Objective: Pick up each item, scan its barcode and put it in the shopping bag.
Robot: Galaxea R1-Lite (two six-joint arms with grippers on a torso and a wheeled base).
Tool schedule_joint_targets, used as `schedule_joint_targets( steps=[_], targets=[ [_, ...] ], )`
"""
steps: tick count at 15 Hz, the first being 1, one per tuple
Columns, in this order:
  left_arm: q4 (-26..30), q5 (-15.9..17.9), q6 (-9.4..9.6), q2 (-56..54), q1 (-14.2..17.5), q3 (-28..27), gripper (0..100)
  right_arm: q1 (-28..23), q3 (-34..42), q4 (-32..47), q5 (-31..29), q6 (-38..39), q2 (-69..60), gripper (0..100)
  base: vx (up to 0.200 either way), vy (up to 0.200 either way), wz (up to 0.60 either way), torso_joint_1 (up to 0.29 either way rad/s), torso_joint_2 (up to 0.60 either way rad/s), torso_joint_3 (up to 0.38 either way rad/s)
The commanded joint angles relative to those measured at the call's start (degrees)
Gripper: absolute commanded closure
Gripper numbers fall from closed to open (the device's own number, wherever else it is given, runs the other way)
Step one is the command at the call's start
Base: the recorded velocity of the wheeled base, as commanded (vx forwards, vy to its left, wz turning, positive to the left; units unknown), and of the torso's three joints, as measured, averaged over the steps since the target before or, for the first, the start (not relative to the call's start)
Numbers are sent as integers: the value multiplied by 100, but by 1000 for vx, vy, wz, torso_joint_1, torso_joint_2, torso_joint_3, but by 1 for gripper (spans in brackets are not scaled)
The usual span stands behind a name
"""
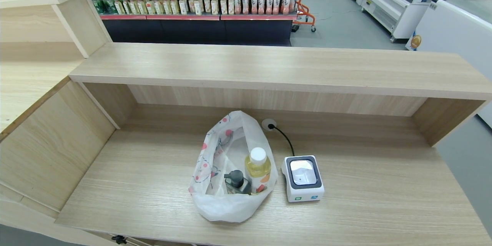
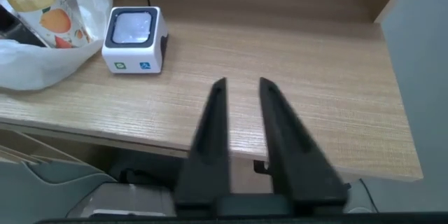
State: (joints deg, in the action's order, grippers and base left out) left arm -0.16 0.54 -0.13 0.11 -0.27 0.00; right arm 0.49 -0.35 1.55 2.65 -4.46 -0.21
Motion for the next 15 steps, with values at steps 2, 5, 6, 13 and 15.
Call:
schedule_joint_targets(
  steps=[2,5,6,13,15],
  targets=[
    [-2,-1,-4,-2,0,0,0,4,0,3,-1,51,21,100,0,0,0,0,0,0],
    [-2,-1,-4,-2,0,0,0,4,0,3,-10,147,21,100,0,0,0,0,0,0],
    [-2,-1,-4,-2,0,0,0,4,0,3,-10,147,21,100,0,0,0,0,0,0],
    [-2,-1,-4,-2,0,0,0,4,0,3,-10,147,21,100,0,0,0,0,0,0],
    [-2,-1,-4,-2,0,0,0,4,0,3,-10,130,21,100,0,0,0,0,0,0]
  ],
)
